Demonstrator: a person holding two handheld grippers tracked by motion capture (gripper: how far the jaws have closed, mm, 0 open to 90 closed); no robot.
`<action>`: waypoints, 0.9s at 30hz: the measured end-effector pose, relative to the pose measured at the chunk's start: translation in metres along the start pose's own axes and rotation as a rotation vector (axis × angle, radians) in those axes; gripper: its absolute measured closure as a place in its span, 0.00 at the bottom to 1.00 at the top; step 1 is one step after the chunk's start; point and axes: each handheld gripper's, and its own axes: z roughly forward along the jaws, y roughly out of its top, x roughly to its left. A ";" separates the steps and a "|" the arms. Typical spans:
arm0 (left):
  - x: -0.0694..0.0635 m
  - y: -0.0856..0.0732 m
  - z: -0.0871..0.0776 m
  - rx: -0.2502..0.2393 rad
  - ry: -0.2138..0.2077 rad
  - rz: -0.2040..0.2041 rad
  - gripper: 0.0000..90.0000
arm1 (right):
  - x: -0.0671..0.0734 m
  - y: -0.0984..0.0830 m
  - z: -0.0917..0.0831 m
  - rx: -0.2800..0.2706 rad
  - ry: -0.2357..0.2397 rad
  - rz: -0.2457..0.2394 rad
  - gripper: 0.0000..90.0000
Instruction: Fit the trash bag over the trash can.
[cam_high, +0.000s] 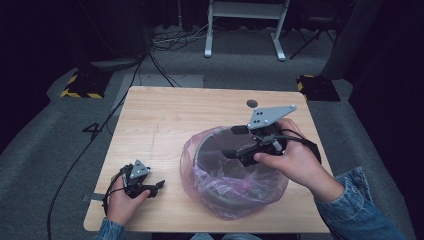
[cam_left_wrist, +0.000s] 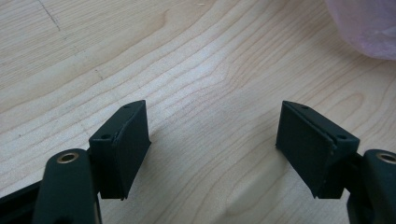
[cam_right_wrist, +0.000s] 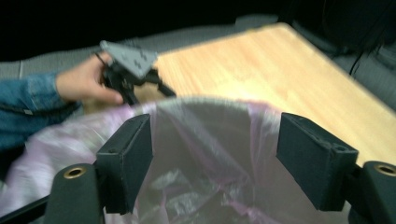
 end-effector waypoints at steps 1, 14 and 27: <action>0.000 0.000 0.000 0.000 0.000 0.001 0.28 | 0.001 0.001 -0.004 -0.009 0.000 -0.003 0.30; -0.001 0.001 0.001 0.002 0.002 0.000 0.28 | 0.019 -0.012 -0.035 0.021 0.003 -0.037 0.30; -0.001 0.001 0.001 0.001 0.003 0.002 0.27 | 0.039 -0.018 -0.005 0.162 0.117 -0.144 0.30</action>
